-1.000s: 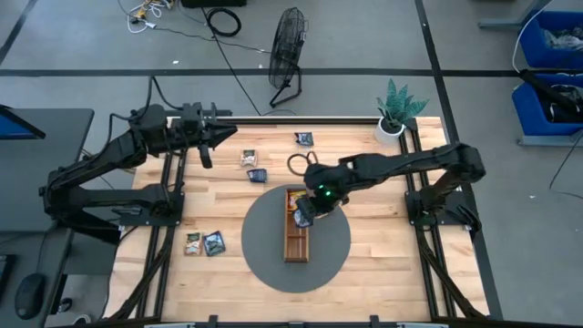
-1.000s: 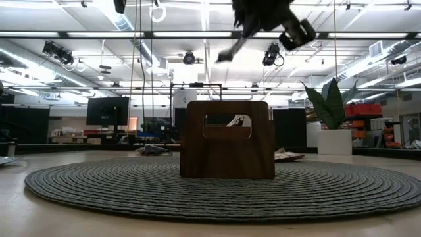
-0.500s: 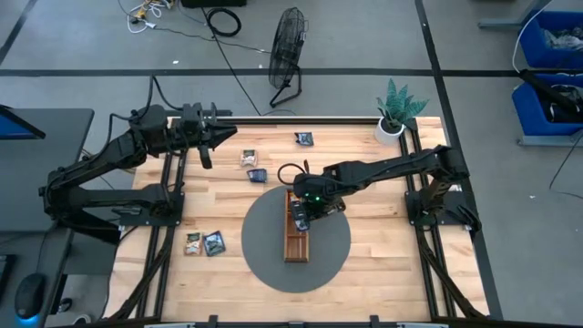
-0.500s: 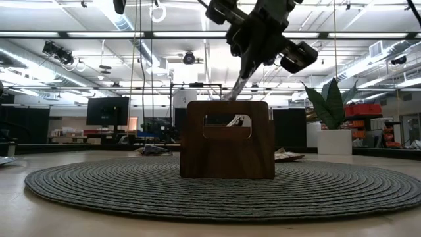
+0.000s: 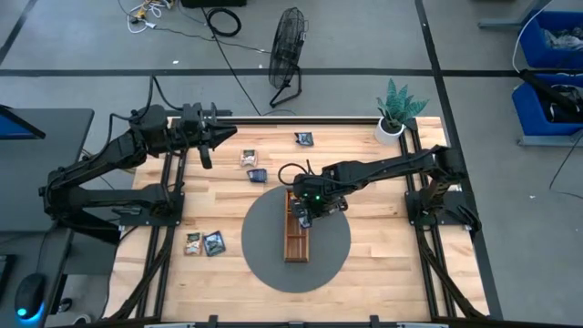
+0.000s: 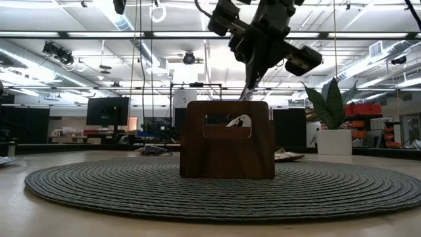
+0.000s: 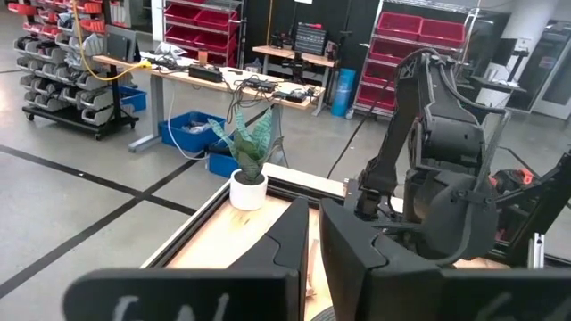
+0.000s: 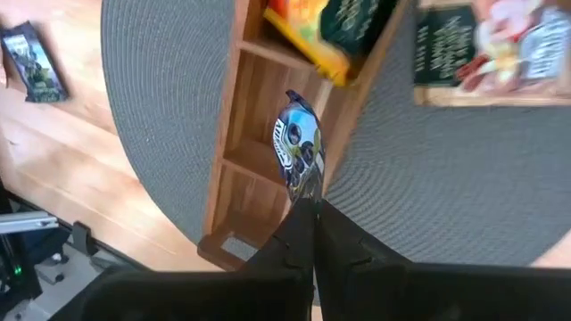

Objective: Pick & Place Tea
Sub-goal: Put the purple tea bag into the middle section of the wooden organizer

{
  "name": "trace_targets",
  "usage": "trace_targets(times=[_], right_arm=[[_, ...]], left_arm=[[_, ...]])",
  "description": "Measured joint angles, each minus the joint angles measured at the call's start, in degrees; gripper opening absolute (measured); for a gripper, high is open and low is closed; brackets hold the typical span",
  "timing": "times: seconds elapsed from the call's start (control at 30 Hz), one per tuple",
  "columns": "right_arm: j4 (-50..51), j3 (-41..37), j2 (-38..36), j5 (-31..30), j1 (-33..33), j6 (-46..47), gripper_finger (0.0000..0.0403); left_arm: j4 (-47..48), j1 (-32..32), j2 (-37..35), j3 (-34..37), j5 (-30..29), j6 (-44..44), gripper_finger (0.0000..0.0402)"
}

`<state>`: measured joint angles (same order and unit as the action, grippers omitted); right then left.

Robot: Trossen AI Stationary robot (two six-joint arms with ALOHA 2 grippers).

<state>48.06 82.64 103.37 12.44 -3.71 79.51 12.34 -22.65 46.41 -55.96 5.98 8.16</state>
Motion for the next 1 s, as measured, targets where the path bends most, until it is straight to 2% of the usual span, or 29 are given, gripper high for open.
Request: trace_targets(times=[0.3, 0.8, 1.0], right_arm=[[-1.4, 0.0, 3.5, 2.2, -1.1, 0.6, 0.0], [-2.3, 0.0, 5.3, 2.0, -0.8, 1.0, 0.0001], [-2.4, 0.0, 5.3, 1.5, -0.8, -0.5, 0.0022]], left_arm=[[0.4, 0.0, 0.0, 0.0, 0.0, 0.1, 0.0032], [0.6, 0.0, 0.1, 0.0, 0.0, 0.0, 0.0032], [1.2, 0.0, 0.1, 0.0, -0.4, -0.5, 0.0032]])
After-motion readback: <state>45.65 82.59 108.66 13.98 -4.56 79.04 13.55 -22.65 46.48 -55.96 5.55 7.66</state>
